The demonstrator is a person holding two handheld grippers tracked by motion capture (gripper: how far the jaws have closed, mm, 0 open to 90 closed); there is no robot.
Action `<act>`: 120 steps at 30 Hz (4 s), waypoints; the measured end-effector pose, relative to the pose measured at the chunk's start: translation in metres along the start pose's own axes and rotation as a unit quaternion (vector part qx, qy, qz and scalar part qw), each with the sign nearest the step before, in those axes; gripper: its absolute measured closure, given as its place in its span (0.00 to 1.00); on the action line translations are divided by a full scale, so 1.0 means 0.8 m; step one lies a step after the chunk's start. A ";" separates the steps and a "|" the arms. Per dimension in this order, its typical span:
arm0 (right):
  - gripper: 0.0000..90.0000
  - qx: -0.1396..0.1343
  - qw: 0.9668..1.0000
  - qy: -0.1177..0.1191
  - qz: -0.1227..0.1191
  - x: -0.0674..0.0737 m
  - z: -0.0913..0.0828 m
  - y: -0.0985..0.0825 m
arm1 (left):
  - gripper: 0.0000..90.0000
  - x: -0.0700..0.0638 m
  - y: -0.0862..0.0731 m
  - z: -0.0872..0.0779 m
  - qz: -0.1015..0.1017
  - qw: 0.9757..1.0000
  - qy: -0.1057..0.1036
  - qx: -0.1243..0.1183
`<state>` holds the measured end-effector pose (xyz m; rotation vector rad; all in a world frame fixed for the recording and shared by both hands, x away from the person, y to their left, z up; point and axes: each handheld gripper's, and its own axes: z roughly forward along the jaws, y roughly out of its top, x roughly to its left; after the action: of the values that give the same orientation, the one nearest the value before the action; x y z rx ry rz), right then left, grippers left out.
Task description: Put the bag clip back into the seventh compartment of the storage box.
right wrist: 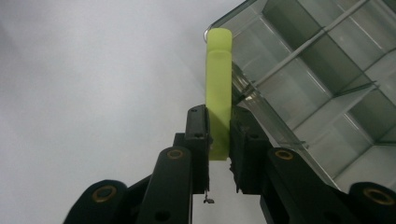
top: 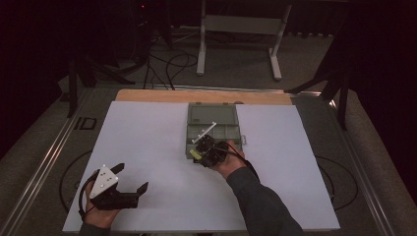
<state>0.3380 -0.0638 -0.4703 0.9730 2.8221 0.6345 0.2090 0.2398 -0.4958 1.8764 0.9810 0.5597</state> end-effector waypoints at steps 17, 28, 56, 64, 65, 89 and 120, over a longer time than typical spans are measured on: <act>0.87 -0.013 1.000 -0.007 0.015 -0.010 -0.016 -0.001 | 0.00 0.001 0.000 0.000 0.000 1.000 0.001 0.000; 0.87 -0.017 0.999 -0.018 0.026 -0.018 -0.029 0.000 | 0.00 0.000 0.000 0.000 0.001 1.000 0.000 0.001; 0.87 -0.021 0.997 -0.038 0.067 -0.041 -0.038 -0.005 | 0.00 0.000 0.000 0.000 0.001 1.000 0.001 0.001; 0.87 -0.019 0.995 -0.045 0.084 -0.049 -0.038 -0.007 | 0.00 -0.001 0.000 0.001 0.002 1.000 0.000 0.001; 0.87 -0.018 0.995 -0.046 0.087 -0.050 -0.038 -0.007 | 0.00 -0.001 0.000 0.001 0.002 1.000 0.000 0.001; 0.86 -0.011 0.990 -0.061 0.125 -0.076 -0.035 -0.016 | 0.00 0.000 0.000 0.001 0.002 1.000 0.001 0.001; 0.86 0.008 0.989 -0.061 0.137 -0.083 -0.017 -0.016 | 0.00 -0.002 -0.001 0.002 0.002 1.000 0.000 0.003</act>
<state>0.3806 -0.1186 -0.4663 1.3665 2.6138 0.5545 0.2088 0.2381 -0.4975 1.8845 0.9798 0.5591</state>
